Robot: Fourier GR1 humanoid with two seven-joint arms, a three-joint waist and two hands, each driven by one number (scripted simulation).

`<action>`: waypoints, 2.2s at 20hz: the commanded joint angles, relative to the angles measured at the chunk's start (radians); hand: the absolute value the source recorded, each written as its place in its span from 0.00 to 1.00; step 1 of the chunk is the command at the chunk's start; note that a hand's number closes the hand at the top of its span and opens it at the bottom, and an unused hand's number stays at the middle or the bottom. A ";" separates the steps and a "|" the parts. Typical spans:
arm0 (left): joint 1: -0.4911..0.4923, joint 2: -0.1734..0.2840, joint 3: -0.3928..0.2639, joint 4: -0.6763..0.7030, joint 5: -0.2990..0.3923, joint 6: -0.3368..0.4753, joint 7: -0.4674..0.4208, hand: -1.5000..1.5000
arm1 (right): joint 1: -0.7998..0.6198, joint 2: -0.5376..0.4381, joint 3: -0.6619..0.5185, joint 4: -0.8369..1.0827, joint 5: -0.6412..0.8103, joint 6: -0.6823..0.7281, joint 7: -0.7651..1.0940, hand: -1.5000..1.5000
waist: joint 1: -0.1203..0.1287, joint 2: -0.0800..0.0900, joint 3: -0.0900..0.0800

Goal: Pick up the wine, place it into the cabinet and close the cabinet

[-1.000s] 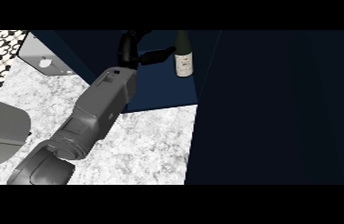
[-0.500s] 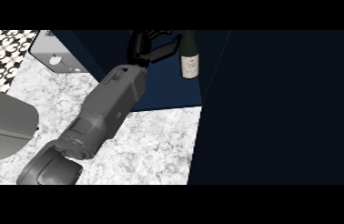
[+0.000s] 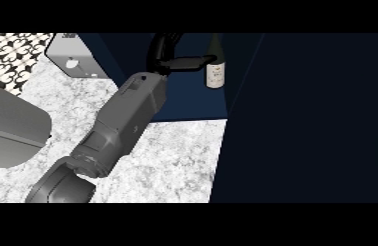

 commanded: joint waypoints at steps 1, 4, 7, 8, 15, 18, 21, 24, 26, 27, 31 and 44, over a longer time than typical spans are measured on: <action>0.050 -0.007 -0.016 -0.036 0.008 -0.024 0.008 0.00 | 0.075 -0.055 0.003 -0.233 -0.012 -0.009 0.117 0.00 | 0.014 -0.008 0.000; 0.062 -0.007 -0.036 -0.096 0.032 -0.037 0.031 0.00 | 0.072 -0.023 0.029 -0.191 0.022 -0.029 0.075 0.00 | 0.018 -0.011 0.000; 0.131 -0.007 -0.080 -0.172 0.079 -0.068 0.035 0.00 | 0.054 -0.036 -0.030 -0.185 -0.041 -0.026 0.075 0.00 | 0.023 -0.015 0.001; 0.139 -0.007 -0.077 -0.184 0.068 -0.101 0.044 0.00 | 0.094 -0.060 -0.011 -0.215 -0.017 -0.028 0.079 0.00 | 0.026 -0.016 0.000; 0.330 -0.007 -0.201 -0.408 0.132 -0.089 0.072 0.00 | 0.092 -0.072 -0.029 -0.188 -0.029 -0.030 0.067 0.00 | 0.046 -0.020 0.001; 0.408 -0.007 -0.261 -0.508 0.172 -0.065 0.104 0.00 | 0.088 -0.076 -0.017 -0.207 -0.023 -0.038 0.085 0.00 | 0.044 -0.021 0.000; 0.512 0.000 -0.269 -0.609 0.122 -0.058 0.119 0.00 | 0.100 -0.071 -0.005 -0.210 0.012 -0.071 0.088 0.00 | 0.067 -0.025 0.000; 0.587 -0.007 -0.332 -0.715 0.137 -0.020 0.146 0.00 | 0.060 -0.089 -0.022 -0.244 0.000 -0.061 0.133 0.00 | 0.059 -0.020 -0.001; 0.659 0.017 -0.330 -0.803 0.111 -0.006 0.167 0.00 | 0.092 -0.093 -0.081 -0.218 -0.066 -0.058 0.084 0.00 | 0.066 -0.021 0.002; 0.702 -0.006 -0.383 -0.828 0.109 0.012 0.148 0.00 | 0.087 -0.094 -0.022 -0.233 -0.015 -0.057 0.093 0.00 | 0.057 -0.022 0.000; 0.809 0.055 -0.361 -0.966 0.124 -0.017 0.185 0.00 | 0.068 -0.116 -0.058 -0.257 -0.029 -0.063 0.126 0.00 | 0.056 -0.012 0.000; 1.139 0.216 -0.360 -1.317 0.157 -0.081 0.209 0.00 | 0.059 -0.196 0.001 -0.195 -0.060 0.044 0.047 0.00 | 0.050 -0.008 0.001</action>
